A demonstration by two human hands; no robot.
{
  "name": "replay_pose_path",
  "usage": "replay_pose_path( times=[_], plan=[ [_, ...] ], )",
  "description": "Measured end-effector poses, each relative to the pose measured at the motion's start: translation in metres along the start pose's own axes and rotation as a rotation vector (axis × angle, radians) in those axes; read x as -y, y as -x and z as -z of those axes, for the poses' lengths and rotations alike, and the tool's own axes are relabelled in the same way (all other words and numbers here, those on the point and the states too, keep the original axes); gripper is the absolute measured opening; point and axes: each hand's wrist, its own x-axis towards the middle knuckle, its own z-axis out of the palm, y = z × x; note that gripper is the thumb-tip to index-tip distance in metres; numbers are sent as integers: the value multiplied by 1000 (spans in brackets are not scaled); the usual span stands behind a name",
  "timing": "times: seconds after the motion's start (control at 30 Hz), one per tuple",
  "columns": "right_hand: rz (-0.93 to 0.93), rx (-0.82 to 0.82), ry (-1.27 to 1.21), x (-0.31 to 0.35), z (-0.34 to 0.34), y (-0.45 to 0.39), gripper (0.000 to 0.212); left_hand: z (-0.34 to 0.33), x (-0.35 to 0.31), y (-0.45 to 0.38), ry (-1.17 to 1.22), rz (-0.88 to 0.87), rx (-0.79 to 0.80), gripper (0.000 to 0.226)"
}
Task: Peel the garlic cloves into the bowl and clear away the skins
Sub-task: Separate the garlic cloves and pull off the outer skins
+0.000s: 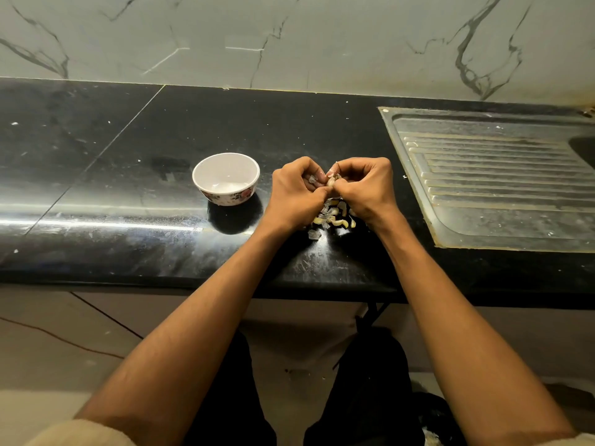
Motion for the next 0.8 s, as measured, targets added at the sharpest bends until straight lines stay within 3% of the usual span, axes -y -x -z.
replay_pose_path(
  times=[0.17,0.3,0.8],
  plan=[
    [-22,-16,-27,-1,2,-1,28,0,1,-1,32,43,2,18],
    [-81,-20,-105,1,6,-3,16,2,3,-2,89,88,-10,15],
    [-105,-23,-241,1,16,-4,12,4,5,-3,148,150,17,10]
  ],
)
